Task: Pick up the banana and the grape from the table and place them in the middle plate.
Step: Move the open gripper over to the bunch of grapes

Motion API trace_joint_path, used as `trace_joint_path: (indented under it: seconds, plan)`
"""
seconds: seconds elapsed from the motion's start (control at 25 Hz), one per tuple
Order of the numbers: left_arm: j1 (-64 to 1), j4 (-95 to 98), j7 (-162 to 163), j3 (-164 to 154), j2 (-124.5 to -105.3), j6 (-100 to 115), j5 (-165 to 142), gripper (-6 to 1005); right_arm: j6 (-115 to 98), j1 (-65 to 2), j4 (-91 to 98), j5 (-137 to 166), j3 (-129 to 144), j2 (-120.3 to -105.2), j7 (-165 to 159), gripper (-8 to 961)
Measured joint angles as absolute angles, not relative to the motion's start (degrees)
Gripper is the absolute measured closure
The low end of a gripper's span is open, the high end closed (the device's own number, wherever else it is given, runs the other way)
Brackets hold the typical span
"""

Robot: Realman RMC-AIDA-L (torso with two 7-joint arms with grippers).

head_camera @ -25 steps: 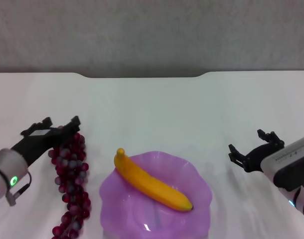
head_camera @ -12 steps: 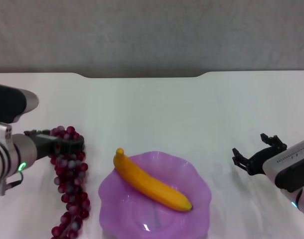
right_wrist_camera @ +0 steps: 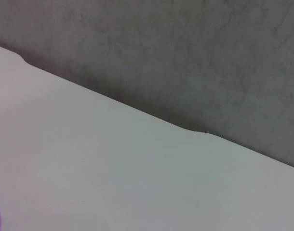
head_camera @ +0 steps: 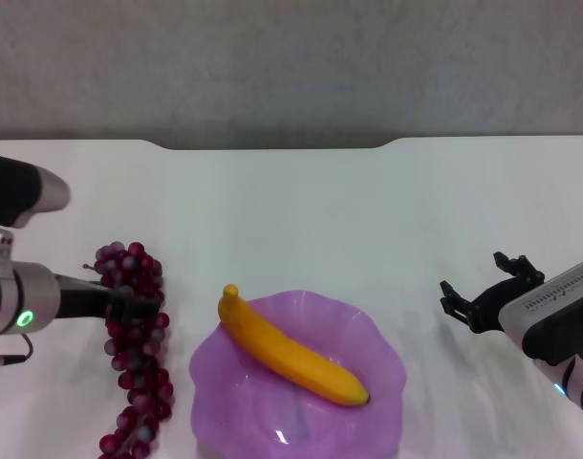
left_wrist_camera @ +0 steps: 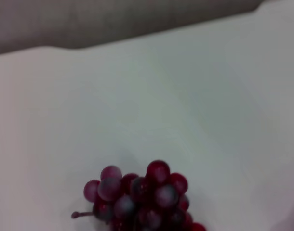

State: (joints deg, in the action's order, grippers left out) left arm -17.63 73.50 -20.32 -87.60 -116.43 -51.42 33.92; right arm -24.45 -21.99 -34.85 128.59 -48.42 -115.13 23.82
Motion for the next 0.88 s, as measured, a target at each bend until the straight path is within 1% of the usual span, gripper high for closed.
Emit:
trace_joint_path:
  seconds: [0.36,0.88]
  plan:
    - [-21.58,63.31,-20.25,-87.96,-116.79,-47.25,33.02,109,-24.83,-22.24,-34.8,128.56,-48.0,-115.21,23.81,60]
    - [-22.25,57.86,-19.99,-91.56,-117.07,-38.5,35.97,126,-24.88,-22.74,-34.77,128.58,-47.58,-115.23,23.81,60]
